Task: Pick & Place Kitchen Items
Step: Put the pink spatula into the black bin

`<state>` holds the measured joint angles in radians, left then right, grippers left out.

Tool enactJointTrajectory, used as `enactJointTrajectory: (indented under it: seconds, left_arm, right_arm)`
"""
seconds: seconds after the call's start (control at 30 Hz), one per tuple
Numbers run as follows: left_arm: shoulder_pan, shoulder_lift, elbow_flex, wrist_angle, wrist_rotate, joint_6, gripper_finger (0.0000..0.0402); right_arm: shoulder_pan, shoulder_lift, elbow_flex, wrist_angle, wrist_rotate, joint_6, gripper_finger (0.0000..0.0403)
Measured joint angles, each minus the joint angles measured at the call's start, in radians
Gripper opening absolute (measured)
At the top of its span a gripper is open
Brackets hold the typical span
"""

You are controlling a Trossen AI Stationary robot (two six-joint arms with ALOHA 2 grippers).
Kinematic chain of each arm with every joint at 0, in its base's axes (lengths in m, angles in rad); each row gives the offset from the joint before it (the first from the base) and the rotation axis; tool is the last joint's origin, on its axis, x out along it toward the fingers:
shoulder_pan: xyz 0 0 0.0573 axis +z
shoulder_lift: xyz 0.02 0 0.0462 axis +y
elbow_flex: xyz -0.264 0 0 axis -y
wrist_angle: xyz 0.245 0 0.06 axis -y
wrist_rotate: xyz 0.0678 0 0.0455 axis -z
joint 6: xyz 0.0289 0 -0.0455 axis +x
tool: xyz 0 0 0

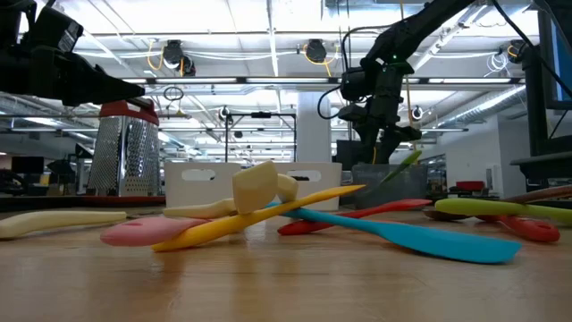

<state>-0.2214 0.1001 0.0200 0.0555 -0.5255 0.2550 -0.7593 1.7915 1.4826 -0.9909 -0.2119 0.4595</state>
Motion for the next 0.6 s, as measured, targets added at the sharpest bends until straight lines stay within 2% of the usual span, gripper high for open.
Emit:
enactJointTrajectory:
  seconds: [0.27,0.6]
  left_arm:
    - [0.000,0.000,0.000,0.000,0.000,-0.002,0.0200]
    - [0.000,0.000,0.000,0.000,0.000,-0.006,0.0200]
  right_arm:
    - [0.018,-0.064,0.000,-0.047,0.000,0.001,0.0164]
    - [0.088,-0.205,0.000,-0.046,0.001,0.023,0.0143]
